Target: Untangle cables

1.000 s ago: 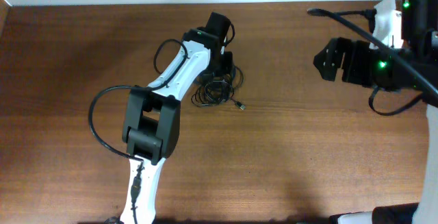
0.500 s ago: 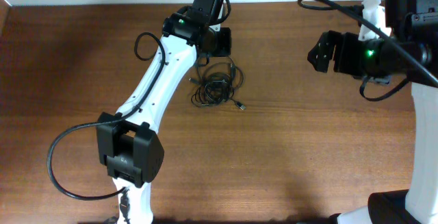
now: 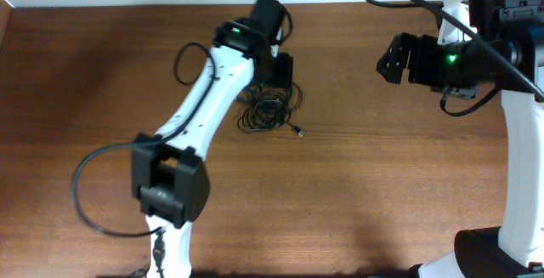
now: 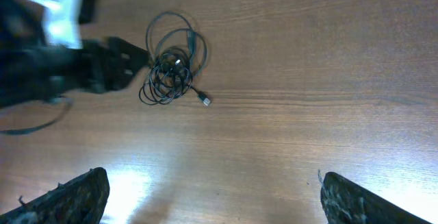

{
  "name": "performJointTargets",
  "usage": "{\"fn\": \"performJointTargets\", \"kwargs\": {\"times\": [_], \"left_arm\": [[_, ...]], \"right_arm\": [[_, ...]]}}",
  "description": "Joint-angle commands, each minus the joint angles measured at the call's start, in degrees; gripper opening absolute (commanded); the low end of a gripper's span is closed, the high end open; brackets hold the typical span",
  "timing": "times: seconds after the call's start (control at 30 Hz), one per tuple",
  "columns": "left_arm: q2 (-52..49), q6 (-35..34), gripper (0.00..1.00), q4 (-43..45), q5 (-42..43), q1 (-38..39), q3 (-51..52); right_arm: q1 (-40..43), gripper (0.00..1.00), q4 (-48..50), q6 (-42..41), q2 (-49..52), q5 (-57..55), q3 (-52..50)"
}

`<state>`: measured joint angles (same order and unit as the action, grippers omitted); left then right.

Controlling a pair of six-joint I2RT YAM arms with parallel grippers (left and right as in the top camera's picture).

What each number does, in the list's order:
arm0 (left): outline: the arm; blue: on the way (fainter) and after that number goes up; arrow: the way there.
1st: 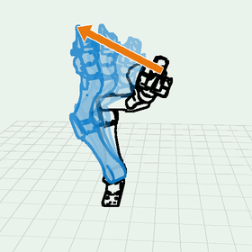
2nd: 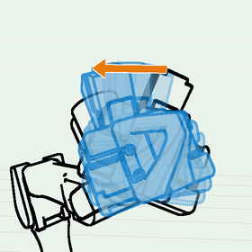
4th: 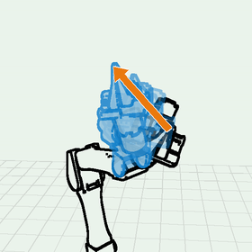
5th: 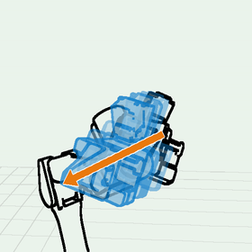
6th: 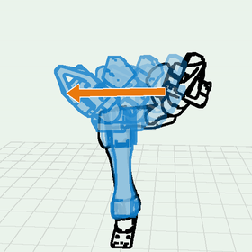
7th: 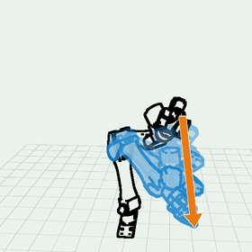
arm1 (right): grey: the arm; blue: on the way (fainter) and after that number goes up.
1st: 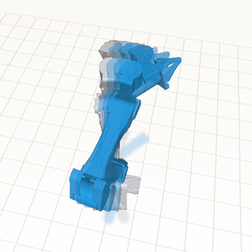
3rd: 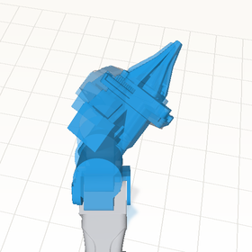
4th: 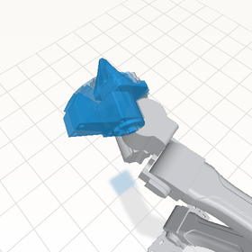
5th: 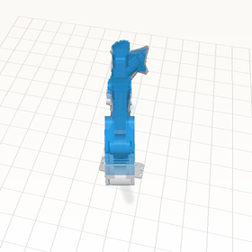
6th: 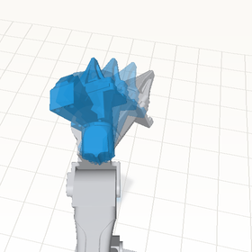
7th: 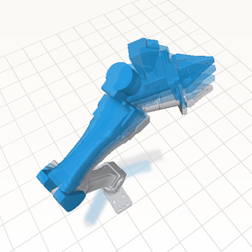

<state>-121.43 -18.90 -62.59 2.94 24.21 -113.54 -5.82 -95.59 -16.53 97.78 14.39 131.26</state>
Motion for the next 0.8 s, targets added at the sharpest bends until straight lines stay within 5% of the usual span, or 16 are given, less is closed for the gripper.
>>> {"fn": "performJointTargets", "kwargs": {"times": [0.0,0.13,0.27,0.4,0.5,0.57,0.77], "left_arm": [[-4.4,6.7,0.66,-1.6,-4.6,0.0,1.0],[-7.1,10.1,0.68,-4.4,-10.0,-1.4,1.0],[-10.7,16.9,0.66,-5.0,-1.6,-2.7,1.0],[-13.0,18.5,0.63,-5.0,-3.3,-2.7,1.0],[-13.2,18.5,0.43,-3.3,-4.9,-3.2,1.0],[-13.2,18.5,0.21,-3.0,-4.9,-3.5,1.0],[-12.9,18.5,0.01,-6.7,-4.6,-3.6,-3.5]], "right_arm": [[-0.2,0.98,0.0,0.0,0.4,0.4,-0.2],[-0.2,0.98,0.0,0.0,0.4,0.4,-0.2],[-0.2,0.98,0.3,0.0,0.4,0.4,-0.2],[-0.2,0.98,0.4,0.0,0.4,0.4,-0.2],[-0.2,0.98,0.4,0.0,0.4,0.4,-0.2],[-0.2,0.98,0.4,0.0,0.4,0.4,-0.2],[-0.2,0.98,0.9,0.0,0.4,0.4,-0.2]]}}
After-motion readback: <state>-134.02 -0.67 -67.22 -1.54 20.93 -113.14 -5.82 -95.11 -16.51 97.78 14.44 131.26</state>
